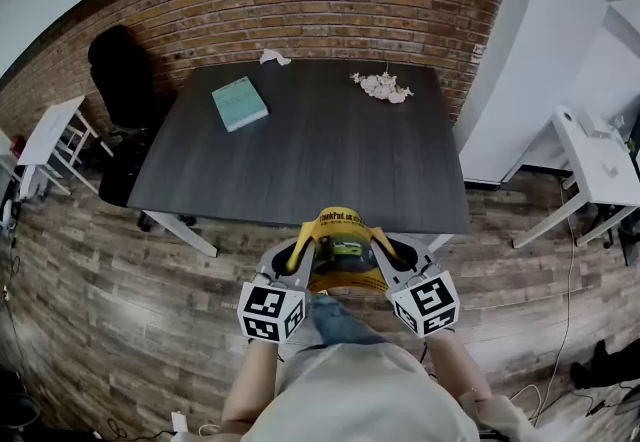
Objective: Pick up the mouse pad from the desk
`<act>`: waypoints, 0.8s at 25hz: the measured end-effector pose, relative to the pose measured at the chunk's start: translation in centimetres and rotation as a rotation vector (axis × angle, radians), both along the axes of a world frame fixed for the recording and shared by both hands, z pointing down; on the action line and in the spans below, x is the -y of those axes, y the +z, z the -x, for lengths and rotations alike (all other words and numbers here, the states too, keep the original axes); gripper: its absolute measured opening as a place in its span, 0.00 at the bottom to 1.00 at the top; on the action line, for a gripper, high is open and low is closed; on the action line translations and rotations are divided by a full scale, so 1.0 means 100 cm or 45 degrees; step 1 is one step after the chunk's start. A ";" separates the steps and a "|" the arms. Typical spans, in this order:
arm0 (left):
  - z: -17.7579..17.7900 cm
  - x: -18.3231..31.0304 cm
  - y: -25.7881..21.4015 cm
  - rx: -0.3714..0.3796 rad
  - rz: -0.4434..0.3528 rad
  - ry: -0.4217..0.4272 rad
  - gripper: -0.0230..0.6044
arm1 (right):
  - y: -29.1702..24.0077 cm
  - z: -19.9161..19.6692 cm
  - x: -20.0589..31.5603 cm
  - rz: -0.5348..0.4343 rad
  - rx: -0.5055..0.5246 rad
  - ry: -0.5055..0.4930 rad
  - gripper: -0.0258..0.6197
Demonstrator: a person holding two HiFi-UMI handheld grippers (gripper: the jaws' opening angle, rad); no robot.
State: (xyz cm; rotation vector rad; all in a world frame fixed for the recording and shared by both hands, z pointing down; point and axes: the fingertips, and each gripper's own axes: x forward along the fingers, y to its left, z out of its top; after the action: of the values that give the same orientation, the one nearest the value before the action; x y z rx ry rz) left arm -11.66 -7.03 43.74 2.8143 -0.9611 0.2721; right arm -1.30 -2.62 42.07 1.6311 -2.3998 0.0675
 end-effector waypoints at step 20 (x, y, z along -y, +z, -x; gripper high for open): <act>-0.005 -0.004 0.004 -0.029 0.015 0.033 0.08 | 0.002 -0.006 -0.004 0.005 0.007 0.044 0.08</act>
State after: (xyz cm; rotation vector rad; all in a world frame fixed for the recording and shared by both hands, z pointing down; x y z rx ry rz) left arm -11.17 -6.63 44.12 2.8149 -0.9155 0.2473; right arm -0.68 -2.21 42.28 1.6732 -2.3742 0.0831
